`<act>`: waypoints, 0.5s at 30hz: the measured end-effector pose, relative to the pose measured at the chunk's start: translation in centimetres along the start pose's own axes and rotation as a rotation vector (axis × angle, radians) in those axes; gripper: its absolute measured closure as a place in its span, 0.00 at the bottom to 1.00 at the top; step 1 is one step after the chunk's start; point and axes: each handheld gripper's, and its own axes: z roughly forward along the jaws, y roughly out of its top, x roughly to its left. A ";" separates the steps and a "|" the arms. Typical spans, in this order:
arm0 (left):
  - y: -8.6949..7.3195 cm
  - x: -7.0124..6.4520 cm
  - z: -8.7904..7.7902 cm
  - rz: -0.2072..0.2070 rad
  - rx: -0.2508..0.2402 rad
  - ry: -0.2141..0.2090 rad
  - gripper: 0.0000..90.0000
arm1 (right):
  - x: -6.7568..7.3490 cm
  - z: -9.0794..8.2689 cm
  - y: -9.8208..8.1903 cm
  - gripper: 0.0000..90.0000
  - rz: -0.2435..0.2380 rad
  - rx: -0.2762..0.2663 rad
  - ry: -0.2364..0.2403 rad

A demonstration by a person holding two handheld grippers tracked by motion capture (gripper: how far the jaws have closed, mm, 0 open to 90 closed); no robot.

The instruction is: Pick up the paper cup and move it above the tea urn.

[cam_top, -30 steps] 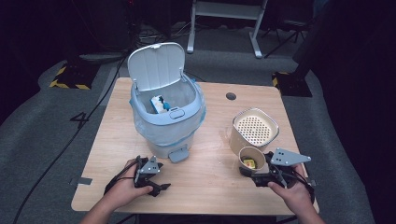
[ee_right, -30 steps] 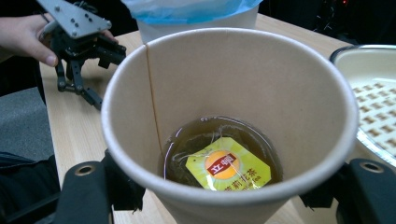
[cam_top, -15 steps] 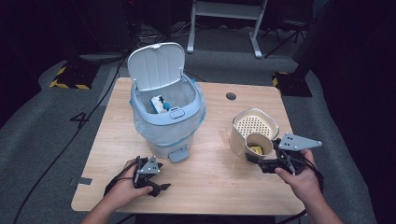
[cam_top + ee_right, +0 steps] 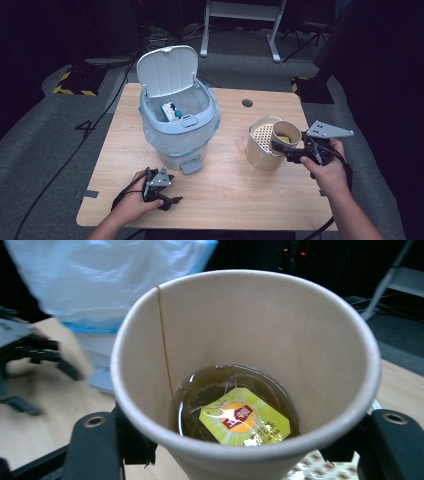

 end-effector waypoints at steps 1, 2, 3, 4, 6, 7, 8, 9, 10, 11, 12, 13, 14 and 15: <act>0.0 0.0 0.0 0.001 0.001 0.000 0.21 | -0.4 0.1 0.1 0.37 0.000 0.004 -0.010; 0.0 0.0 0.0 0.002 0.001 0.000 0.21 | -0.8 0.1 0.2 0.37 0.004 0.007 -0.022; 0.0 0.0 0.0 0.002 0.001 0.000 0.21 | -1.2 0.2 0.3 0.37 0.003 0.011 -0.035; 0.0 0.0 0.0 0.002 0.000 0.000 0.21 | -1.6 0.3 0.5 0.37 0.003 0.013 -0.050; 0.0 0.0 0.0 0.002 0.001 0.000 0.21 | -2.3 0.4 0.7 0.37 0.010 0.011 -0.067; 0.0 0.0 0.0 0.002 0.001 0.000 0.21 | -2.6 0.4 0.8 0.37 0.011 0.009 -0.071; 0.0 0.0 0.0 0.003 0.001 0.000 0.21 | -2.8 0.5 0.9 0.37 0.010 0.009 -0.078; 0.0 0.0 0.0 0.002 0.001 0.000 0.21 | -3.1 0.5 1.0 0.37 0.010 0.008 -0.084; 0.0 0.0 0.0 0.003 0.001 0.000 0.21 | -3.4 0.6 1.1 0.37 0.011 0.009 -0.091; 0.0 0.0 0.0 0.002 0.001 0.000 0.21 | -3.6 0.7 1.1 0.37 0.012 0.009 -0.093; 0.0 0.0 0.0 0.001 0.001 0.000 0.21 | -3.8 0.7 1.2 0.37 0.013 0.011 -0.097; 0.0 0.0 0.0 0.002 0.000 0.000 0.21 | -3.9 0.8 1.2 0.37 0.012 0.012 -0.099; 0.0 0.0 0.0 0.001 0.000 0.000 0.21 | -4.2 0.9 1.2 0.37 0.010 0.017 -0.098; 0.0 0.0 0.0 0.002 0.000 0.000 0.21 | -4.5 1.0 1.3 0.37 0.008 0.023 -0.097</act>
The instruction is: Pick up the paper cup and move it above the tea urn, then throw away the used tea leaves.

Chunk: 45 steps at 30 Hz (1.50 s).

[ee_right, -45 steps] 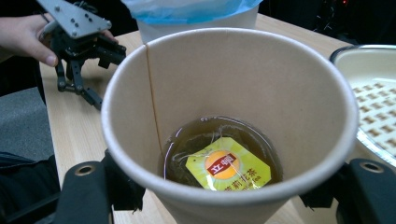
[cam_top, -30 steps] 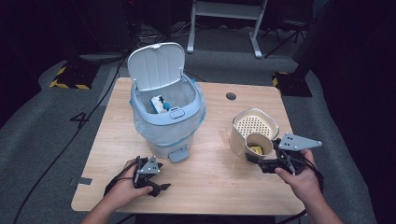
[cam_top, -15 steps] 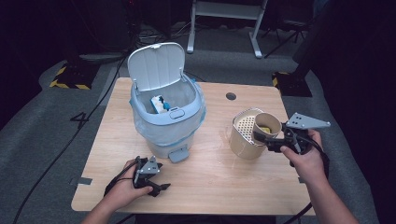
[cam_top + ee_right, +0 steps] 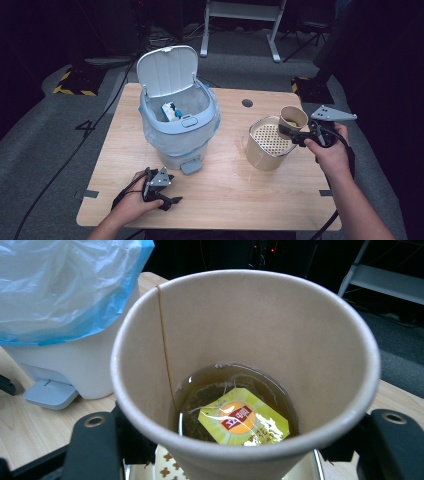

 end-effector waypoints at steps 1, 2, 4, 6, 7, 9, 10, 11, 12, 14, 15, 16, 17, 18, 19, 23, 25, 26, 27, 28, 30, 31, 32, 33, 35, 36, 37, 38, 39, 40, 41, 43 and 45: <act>0.0 0.0 0.0 0.001 0.000 0.000 0.21 | 0.0 0.0 0.0 0.37 0.000 0.000 0.000; 0.0 0.0 0.0 -0.001 0.000 0.000 0.21 | -0.2 0.1 0.0 0.38 -0.004 -0.002 0.003; 0.0 0.0 0.0 -0.002 0.000 0.001 0.21 | -0.6 0.3 0.1 0.38 0.000 -0.002 0.012; 0.0 0.0 0.0 -0.002 0.000 0.001 0.21 | -1.0 0.4 0.1 0.38 -0.009 0.006 0.014; 0.0 0.0 0.0 -0.002 0.000 0.001 0.21 | -1.2 0.5 0.1 0.38 -0.009 0.005 0.015; 0.0 0.0 0.0 -0.003 0.000 0.001 0.21 | -1.5 0.5 0.2 0.38 -0.009 0.004 0.014; 0.0 0.0 0.0 -0.003 0.000 0.001 0.21 | -1.5 0.6 0.1 0.38 -0.010 0.002 0.013; 0.0 0.0 0.0 -0.004 0.000 0.001 0.21 | -1.6 0.6 0.1 0.38 -0.012 0.002 0.013; 0.0 0.0 0.0 -0.004 -0.001 0.002 0.21 | -1.7 0.6 0.1 0.38 -0.015 0.002 0.012; 0.0 0.0 0.0 -0.005 -0.002 0.001 0.21 | -1.8 0.6 0.1 0.38 -0.012 -0.002 0.012; 0.0 0.0 0.0 -0.005 -0.002 0.001 0.21 | -1.9 0.7 0.1 0.38 -0.009 -0.003 0.012; 0.0 0.0 0.0 -0.005 -0.002 0.001 0.21 | -2.0 0.7 0.1 0.38 -0.008 -0.003 0.008; 0.0 0.0 0.0 -0.004 -0.001 0.001 0.21 | -2.0 0.8 0.1 0.38 -0.007 -0.002 0.006; 0.0 0.0 0.0 -0.004 -0.001 0.001 0.21 | -2.1 0.8 0.1 0.38 -0.006 -0.001 0.005; 0.0 0.0 0.0 -0.004 -0.001 0.001 0.21 | -2.1 0.8 0.1 0.38 -0.007 0.002 0.003; 0.0 0.0 0.0 -0.005 -0.002 0.001 0.21 | -2.0 0.7 0.2 0.38 -0.032 0.010 -0.024; 0.0 0.0 0.0 -0.004 -0.002 0.002 0.21 | -2.0 0.7 0.1 0.38 -0.055 0.019 -0.039; 0.0 0.0 0.0 -0.005 -0.002 0.001 0.21 | -2.0 0.7 0.1 0.38 -0.067 0.026 -0.048; 0.0 0.0 0.0 -0.004 -0.001 0.001 0.21 | -2.0 0.7 0.0 0.38 -0.084 0.030 -0.058; 0.0 0.0 0.0 -0.003 0.000 0.000 0.21 | -2.1 0.7 0.0 0.38 -0.099 0.033 -0.069; 0.0 0.0 0.0 -0.003 0.000 0.001 0.21 | -2.1 0.6 -0.1 0.38 -0.115 0.036 -0.078; 0.0 0.0 0.0 -0.003 0.000 0.000 0.21 | -2.1 0.5 -0.1 0.38 -0.133 0.036 -0.088; 0.0 0.0 0.0 -0.002 0.000 0.001 0.21 | -2.1 0.5 -0.1 0.38 -0.141 0.037 -0.095; 0.0 0.0 0.0 -0.002 0.000 0.000 0.21 | -2.1 0.4 -0.2 0.38 -0.157 0.036 -0.105; 0.0 0.0 0.0 -0.002 0.000 0.001 0.21 | -2.1 0.3 -0.2 0.38 -0.190 0.042 -0.127; 0.0 0.0 0.0 -0.002 0.000 0.001 0.21 | -2.1 0.3 -0.2 0.38 -0.204 0.043 -0.133; 0.0 0.0 0.0 -0.004 -0.001 0.001 0.21 | -2.1 0.3 -0.3 0.37 -0.222 0.051 -0.142; 0.0 0.0 0.0 -0.003 0.000 0.001 0.21 | -2.0 0.3 -0.3 0.37 -0.251 0.062 -0.156; 0.0 0.0 0.0 -0.003 0.000 0.001 0.21 | -1.9 0.3 -0.3 0.37 -0.275 0.075 -0.170; 0.0 0.0 0.0 -0.003 0.000 0.001 0.21 | -1.7 0.3 -0.3 0.37 -0.299 0.084 -0.184; 0.0 0.0 0.0 -0.002 0.000 0.001 0.21 | -1.6 0.3 -0.3 0.37 -0.322 0.090 -0.193; 0.0 0.0 0.0 -0.002 0.000 0.001 0.21 | -1.4 0.2 -0.2 0.37 -0.362 0.100 -0.211; 0.0 0.0 0.0 0.000 0.002 0.002 0.21 | -1.2 0.2 -0.1 0.37 -0.406 0.108 -0.233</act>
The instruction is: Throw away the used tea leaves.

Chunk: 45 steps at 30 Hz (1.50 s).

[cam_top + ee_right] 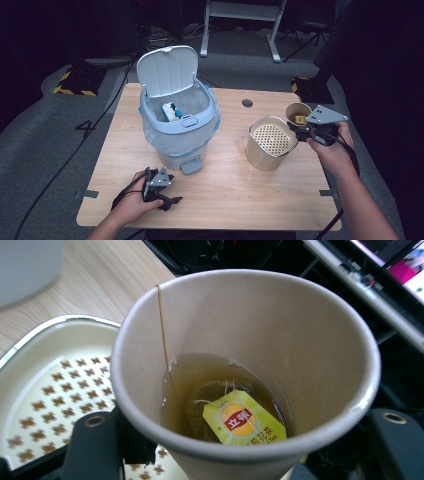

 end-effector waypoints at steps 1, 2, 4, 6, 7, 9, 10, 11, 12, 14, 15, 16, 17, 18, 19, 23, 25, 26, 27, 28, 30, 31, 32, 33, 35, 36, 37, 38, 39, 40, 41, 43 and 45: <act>0.0 0.0 0.0 -0.001 0.000 0.000 0.21 | 0.0 0.0 0.1 0.37 -0.015 0.004 -0.009; 0.0 0.0 0.0 -0.001 0.000 0.000 0.21 | 0.1 0.0 0.1 0.37 -0.040 0.008 -0.021; 0.0 0.0 0.0 -0.001 0.000 0.000 0.21 | 0.3 -0.1 0.3 0.37 -0.104 0.025 -0.051; 0.0 0.0 0.0 -0.002 0.000 -0.001 0.21 | 0.4 -0.1 0.4 0.37 -0.161 0.041 -0.076; 0.0 0.0 0.0 -0.002 0.000 -0.001 0.21 | 0.5 -0.1 0.4 0.37 -0.188 0.046 -0.086; 0.0 0.0 0.0 -0.001 0.000 -0.001 0.21 | 0.7 -0.1 0.5 0.37 -0.239 0.061 -0.109; 0.0 0.0 0.0 -0.002 0.000 0.000 0.21 | 0.9 0.0 0.5 0.37 -0.267 0.070 -0.120; 0.0 0.0 0.0 -0.002 0.000 0.000 0.21 | 1.0 0.0 0.5 0.37 -0.296 0.076 -0.135; 0.0 0.0 0.0 -0.003 0.000 -0.001 0.21 | 1.2 0.0 0.6 0.37 -0.324 0.084 -0.146; 0.0 0.0 0.0 -0.002 0.000 0.000 0.21 | 1.5 0.1 0.6 0.37 -0.388 0.101 -0.168; 0.0 0.0 0.0 -0.002 0.000 0.000 0.21 | 1.6 0.1 0.7 0.37 -0.409 0.108 -0.180; 0.0 0.0 0.0 -0.002 0.000 0.000 0.21 | 1.8 0.2 0.7 0.37 -0.433 0.118 -0.194; 0.0 0.0 0.0 -0.002 0.000 0.000 0.21 | 1.9 0.2 0.8 0.37 -0.470 0.130 -0.208; 0.0 0.0 0.0 -0.002 0.000 0.000 0.21 | 2.1 0.3 0.8 0.37 -0.504 0.141 -0.218; 0.0 0.0 0.0 -0.002 0.000 0.000 0.21 | 2.2 0.3 0.9 0.37 -0.539 0.149 -0.232; 0.0 0.0 0.0 -0.001 0.000 0.000 0.21 | 3.1 0.7 1.0 0.38 -0.685 0.208 -0.294; 0.0 0.0 0.0 -0.002 0.000 0.000 0.21 | 3.5 0.9 1.0 0.37 -0.757 0.224 -0.318; 0.0 0.0 0.0 -0.001 0.000 0.000 0.21 | 3.6 1.0 0.9 0.37 -0.785 0.231 -0.326; 0.0 0.0 0.0 -0.001 0.001 0.000 0.21 | 3.9 1.1 0.9 0.37 -0.826 0.245 -0.343; 0.0 0.0 0.0 -0.001 0.000 0.000 0.21 | 4.0 1.2 0.9 0.37 -0.852 0.256 -0.347; 0.0 0.0 -0.1 0.001 0.000 0.001 0.21 | 4.4 1.4 0.8 0.37 -0.929 0.276 -0.389; 0.0 0.0 -0.1 0.000 0.000 0.001 0.21 | 4.6 1.4 0.8 0.37 -0.965 0.282 -0.406; 0.0 0.0 -0.1 0.001 0.000 0.001 0.21 | 4.8 1.5 0.9 0.37 -1.014 0.287 -0.426; 0.0 0.0 -0.1 0.000 0.000 0.001 0.21 | 5.0 1.5 0.8 0.37 -1.040 0.289 -0.445; 0.0 0.0 -0.1 0.000 0.000 0.001 0.21 | 5.4 1.5 0.9 0.37 -1.115 0.308 -0.481; 0.0 0.0 -0.1 0.000 0.000 0.001 0.21 | 5.6 1.6 1.0 0.37 -1.165 0.317 -0.502; -0.1 0.0 -0.1 0.000 0.000 0.001 0.21 | 5.7 1.6 1.1 0.37 -1.201 0.324 -0.519; -0.1 0.0 -0.1 0.000 0.000 0.000 0.21 | 6.0 1.6 1.1 0.37 -1.260 0.338 -0.544; -0.1 0.0 -0.1 0.000 0.000 0.000 0.21 | 6.1 1.7 1.1 0.37 -1.301 0.346 -0.559; -0.1 0.0 -0.1 0.000 0.000 0.000 0.21 | 6.3 1.8 1.2 0.37 -1.378 0.363 -0.579; -0.1 0.0 -0.1 0.001 0.001 0.000 0.21 | 6.4 1.8 1.2 0.37 -1.414 0.374 -0.591; -0.1 0.0 -0.1 0.001 0.000 -0.001 0.21 | 6.8 1.9 1.3 0.38 -1.525 0.402 -0.631; -0.1 0.0 -0.1 -0.001 -0.001 0.000 0.21 | 7.0 2.0 1.4 0.38 -1.612 0.425 -0.655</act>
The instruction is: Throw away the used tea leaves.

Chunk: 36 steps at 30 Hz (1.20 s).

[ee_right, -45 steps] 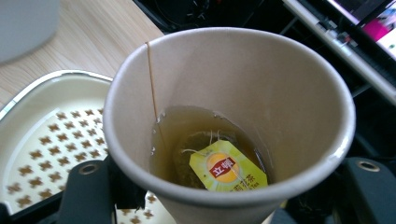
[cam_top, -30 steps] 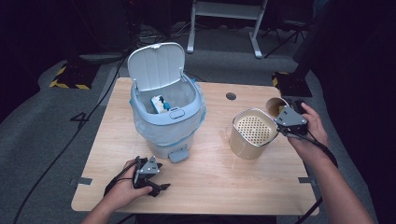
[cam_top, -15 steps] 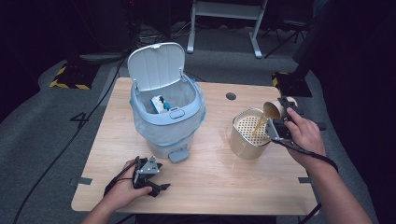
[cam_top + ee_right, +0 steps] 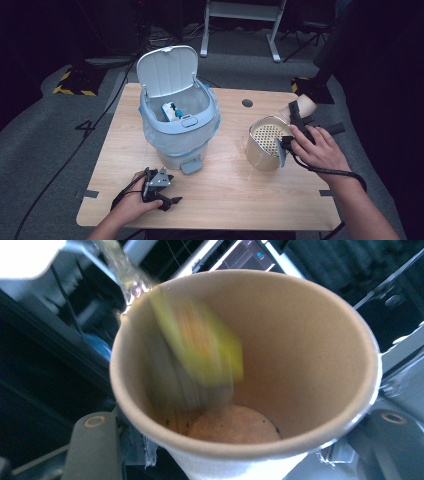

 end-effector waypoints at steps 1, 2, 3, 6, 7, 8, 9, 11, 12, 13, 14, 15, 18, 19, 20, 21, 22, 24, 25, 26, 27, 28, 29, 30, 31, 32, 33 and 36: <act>0.0 0.0 0.0 0.000 0.001 0.000 0.21 | -0.1 0.0 0.1 0.38 -0.039 0.007 -0.012; 0.0 0.0 0.0 0.000 0.000 0.000 0.21 | -0.2 -0.1 0.1 0.38 -0.068 0.018 -0.022; 0.0 0.0 0.0 0.000 0.000 0.000 0.21 | -0.3 -0.1 0.2 0.38 -0.094 0.029 -0.035; 0.0 0.0 0.0 0.000 0.000 0.000 0.21 | -0.7 -0.2 0.1 0.38 -0.124 0.035 -0.046; 0.0 0.0 0.0 0.000 0.000 0.000 0.21 | -0.7 -0.1 0.1 0.38 -0.126 0.032 -0.049; 0.0 0.0 0.0 0.000 0.001 0.001 0.21 | -0.8 -0.2 0.1 0.38 -0.125 0.032 -0.049; 0.0 0.0 0.0 0.000 0.001 0.001 0.21 | -0.9 -0.2 0.1 0.38 -0.123 0.032 -0.050; 0.0 0.0 0.0 0.000 0.000 0.000 0.21 | -0.9 -0.2 0.1 0.38 -0.125 0.025 -0.051; 0.0 0.0 0.0 0.000 0.001 0.001 0.21 | -0.9 -0.2 0.2 0.38 -0.126 0.026 -0.048; 0.0 0.0 0.0 0.000 0.000 0.000 0.21 | -0.9 -0.1 0.2 0.38 -0.119 0.024 -0.049; 0.0 0.0 0.0 0.000 0.001 0.001 0.21 | -0.9 -0.1 0.2 0.38 -0.117 0.024 -0.047; 0.0 0.0 0.0 0.000 0.000 0.000 0.21 | -0.9 -0.1 0.3 0.38 -0.116 0.024 -0.049; 0.0 0.0 0.0 0.000 0.000 0.000 0.21 | -0.9 -0.2 0.3 0.38 -0.107 0.023 -0.054; 0.0 0.0 0.0 0.000 0.000 0.000 0.21 | -0.9 -0.2 0.3 0.37 -0.108 0.019 -0.055; 0.0 0.0 0.0 0.000 0.001 0.001 0.21 | -1.0 -0.2 0.4 0.37 -0.107 0.019 -0.055; 0.0 0.0 0.0 0.000 0.001 0.001 0.21 | -1.0 -0.2 0.4 0.37 -0.108 0.018 -0.055; 0.0 0.0 0.0 0.000 0.001 0.001 0.21 | -1.0 -0.2 0.4 0.37 -0.107 0.020 -0.057; 0.0 0.0 0.0 0.000 0.001 0.001 0.21 | -1.1 -0.2 0.4 0.37 -0.100 0.016 -0.057; 0.0 0.0 0.0 0.000 0.001 0.001 0.21 | -1.1 -0.2 0.4 0.37 -0.097 0.016 -0.057; 0.0 0.0 0.0 0.000 0.001 0.001 0.21 | -1.1 -0.2 0.4 0.37 -0.093 0.016 -0.057; 0.0 0.0 0.0 0.000 0.001 0.001 0.21 | -1.1 -0.2 0.4 0.37 -0.091 0.016 -0.056; 0.0 0.0 0.0 0.000 0.001 0.001 0.21 | -1.1 -0.1 0.3 0.37 -0.090 0.016 -0.055; 0.0 0.0 0.0 0.000 0.001 0.001 0.21 | -1.1 -0.1 0.3 0.37 -0.088 0.018 -0.051; 0.0 0.0 0.0 0.000 0.001 0.001 0.21 | -1.1 -0.1 0.2 0.37 -0.084 0.018 -0.050; 0.0 0.0 0.0 0.000 0.001 0.001 0.21 | -1.1 0.0 0.1 0.37 -0.073 0.013 -0.048; 0.0 0.0 0.0 0.000 0.001 0.001 0.21 | -1.1 0.0 0.1 0.37 -0.067 0.015 -0.045; 0.0 0.0 0.0 0.000 0.001 0.001 0.21 | -1.1 0.0 0.0 0.37 -0.066 0.019 -0.046; 0.0 0.0 0.0 0.000 0.001 0.001 0.21 | -1.0 0.0 -0.2 0.37 -0.049 0.021 -0.044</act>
